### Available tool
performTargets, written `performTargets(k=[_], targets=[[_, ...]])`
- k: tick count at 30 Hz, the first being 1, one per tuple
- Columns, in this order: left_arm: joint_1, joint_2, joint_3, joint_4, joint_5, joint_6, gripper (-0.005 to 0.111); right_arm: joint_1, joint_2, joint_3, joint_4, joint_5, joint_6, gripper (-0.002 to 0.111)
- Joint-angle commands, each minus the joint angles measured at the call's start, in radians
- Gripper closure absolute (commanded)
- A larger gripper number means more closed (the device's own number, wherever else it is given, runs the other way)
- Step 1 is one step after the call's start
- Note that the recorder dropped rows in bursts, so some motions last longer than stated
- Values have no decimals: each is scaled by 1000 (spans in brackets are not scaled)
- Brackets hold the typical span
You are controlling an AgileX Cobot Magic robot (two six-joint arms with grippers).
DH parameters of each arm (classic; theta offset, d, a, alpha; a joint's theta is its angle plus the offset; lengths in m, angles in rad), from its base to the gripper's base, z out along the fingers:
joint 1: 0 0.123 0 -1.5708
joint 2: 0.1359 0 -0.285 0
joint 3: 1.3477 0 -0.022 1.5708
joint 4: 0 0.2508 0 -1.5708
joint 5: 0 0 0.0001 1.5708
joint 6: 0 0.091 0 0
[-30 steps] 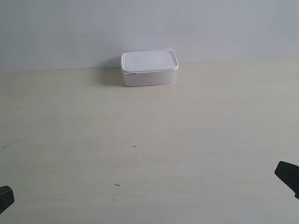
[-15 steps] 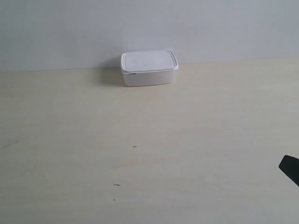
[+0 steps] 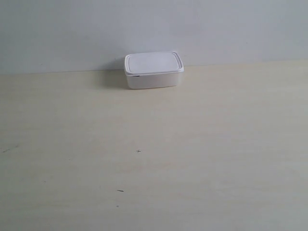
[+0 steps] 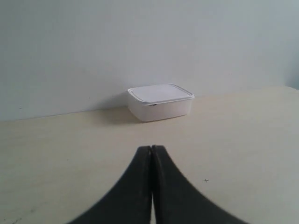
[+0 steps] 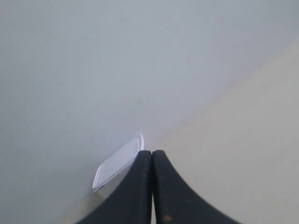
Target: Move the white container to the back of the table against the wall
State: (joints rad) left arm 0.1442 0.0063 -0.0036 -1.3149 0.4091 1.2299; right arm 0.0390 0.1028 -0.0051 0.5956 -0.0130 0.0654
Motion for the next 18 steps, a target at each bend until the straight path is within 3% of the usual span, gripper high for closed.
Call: performTargets(k=[1,7,18], targets=[[9,-6,4,-3,-1,-5,107,-80,-41,5,-2,-2,-1,108],[9,-6,4,-3,-1,-5,107,-128,-103,5,-2,-2,-1,108],[9,-6,4,-3,-1,-5,107,-128,-103,5,-3,-11,-1,108]])
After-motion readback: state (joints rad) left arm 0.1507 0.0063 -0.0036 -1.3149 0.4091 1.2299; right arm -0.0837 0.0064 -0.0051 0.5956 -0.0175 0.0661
